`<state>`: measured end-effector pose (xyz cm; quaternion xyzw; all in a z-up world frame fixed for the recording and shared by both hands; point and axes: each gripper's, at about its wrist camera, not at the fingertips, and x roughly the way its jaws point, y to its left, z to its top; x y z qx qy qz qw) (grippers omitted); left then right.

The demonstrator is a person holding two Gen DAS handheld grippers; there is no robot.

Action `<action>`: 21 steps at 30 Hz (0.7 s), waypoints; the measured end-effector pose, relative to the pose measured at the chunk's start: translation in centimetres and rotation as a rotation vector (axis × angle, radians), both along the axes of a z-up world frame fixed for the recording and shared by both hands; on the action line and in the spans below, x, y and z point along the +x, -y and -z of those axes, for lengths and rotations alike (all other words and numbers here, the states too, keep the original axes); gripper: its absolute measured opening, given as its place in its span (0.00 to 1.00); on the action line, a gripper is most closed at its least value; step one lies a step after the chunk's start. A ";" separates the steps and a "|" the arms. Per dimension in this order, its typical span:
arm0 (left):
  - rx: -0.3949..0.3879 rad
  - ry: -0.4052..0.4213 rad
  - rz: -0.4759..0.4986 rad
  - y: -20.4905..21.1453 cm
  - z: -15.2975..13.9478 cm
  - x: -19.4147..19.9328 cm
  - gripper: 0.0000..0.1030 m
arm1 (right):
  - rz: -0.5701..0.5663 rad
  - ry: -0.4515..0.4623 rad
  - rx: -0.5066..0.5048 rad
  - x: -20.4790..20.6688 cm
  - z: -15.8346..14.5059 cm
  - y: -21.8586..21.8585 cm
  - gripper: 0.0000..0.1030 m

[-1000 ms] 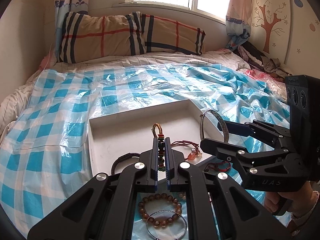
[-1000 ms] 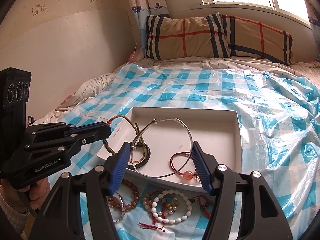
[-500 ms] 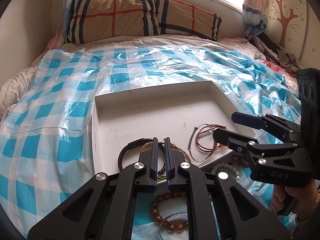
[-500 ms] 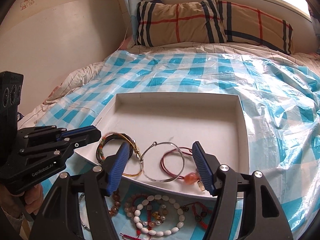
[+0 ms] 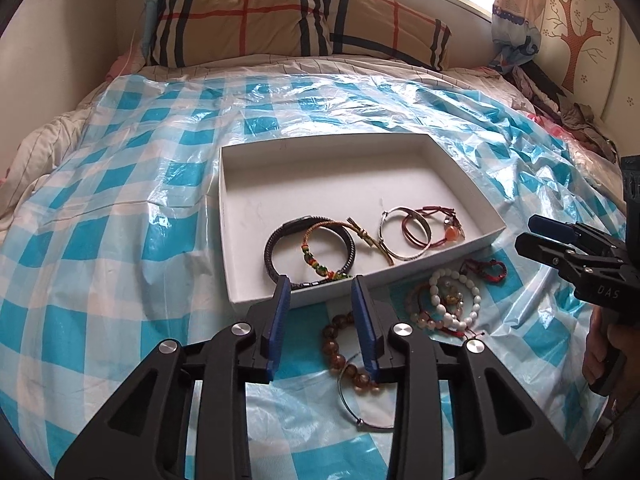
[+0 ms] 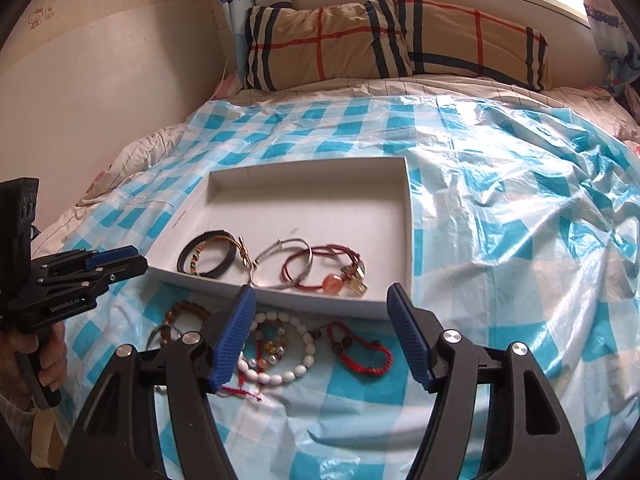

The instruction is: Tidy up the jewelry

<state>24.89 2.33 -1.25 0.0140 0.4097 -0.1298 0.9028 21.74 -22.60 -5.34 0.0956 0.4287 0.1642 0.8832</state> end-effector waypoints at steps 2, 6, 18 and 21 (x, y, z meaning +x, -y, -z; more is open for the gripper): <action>0.003 -0.011 0.025 0.6 0.3 -0.7 0.29 | 0.006 -0.033 -0.015 -0.5 1.0 0.6 0.64; 0.001 -0.040 0.107 2.9 1.2 -1.4 0.29 | -0.008 -0.075 -0.040 -1.0 2.5 0.8 0.64; 0.029 -0.093 0.241 10.3 3.5 1.4 0.32 | -0.068 -0.103 -0.166 1.4 4.9 -1.4 0.63; 0.062 -0.126 0.239 10.9 4.7 2.1 0.30 | -0.108 -0.121 -0.177 1.1 5.3 -2.0 0.33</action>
